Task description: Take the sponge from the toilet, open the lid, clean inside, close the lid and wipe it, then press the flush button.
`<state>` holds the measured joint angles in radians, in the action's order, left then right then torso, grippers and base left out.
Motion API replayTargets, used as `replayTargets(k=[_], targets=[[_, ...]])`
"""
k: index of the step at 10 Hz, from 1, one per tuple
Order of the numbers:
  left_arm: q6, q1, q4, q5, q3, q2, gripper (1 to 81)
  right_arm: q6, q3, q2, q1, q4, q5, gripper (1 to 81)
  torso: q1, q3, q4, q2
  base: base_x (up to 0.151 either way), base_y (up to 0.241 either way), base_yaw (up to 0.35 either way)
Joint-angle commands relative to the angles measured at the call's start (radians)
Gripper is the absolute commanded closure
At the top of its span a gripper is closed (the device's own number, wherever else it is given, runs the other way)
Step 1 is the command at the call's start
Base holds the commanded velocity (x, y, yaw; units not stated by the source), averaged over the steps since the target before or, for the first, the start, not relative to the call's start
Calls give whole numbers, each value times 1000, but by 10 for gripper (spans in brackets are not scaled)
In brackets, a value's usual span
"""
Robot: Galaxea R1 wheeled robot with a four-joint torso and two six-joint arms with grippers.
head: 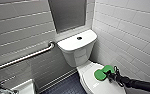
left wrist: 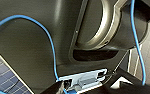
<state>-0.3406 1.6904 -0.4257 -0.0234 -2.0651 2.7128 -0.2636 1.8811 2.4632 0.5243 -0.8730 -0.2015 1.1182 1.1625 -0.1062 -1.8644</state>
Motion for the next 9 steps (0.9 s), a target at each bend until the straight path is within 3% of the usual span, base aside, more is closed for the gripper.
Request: replayTargets(k=[1,9], targets=[[12,39,-7,76,16,-11,10,-36,-147,-123,-11,-50,-71,811,0,0,0,0,0,0,0],[29,45,-7,76,14,-7,10,-91,-416,-350,265,-37,-342,811,0,0,0,0,0,0,0]])
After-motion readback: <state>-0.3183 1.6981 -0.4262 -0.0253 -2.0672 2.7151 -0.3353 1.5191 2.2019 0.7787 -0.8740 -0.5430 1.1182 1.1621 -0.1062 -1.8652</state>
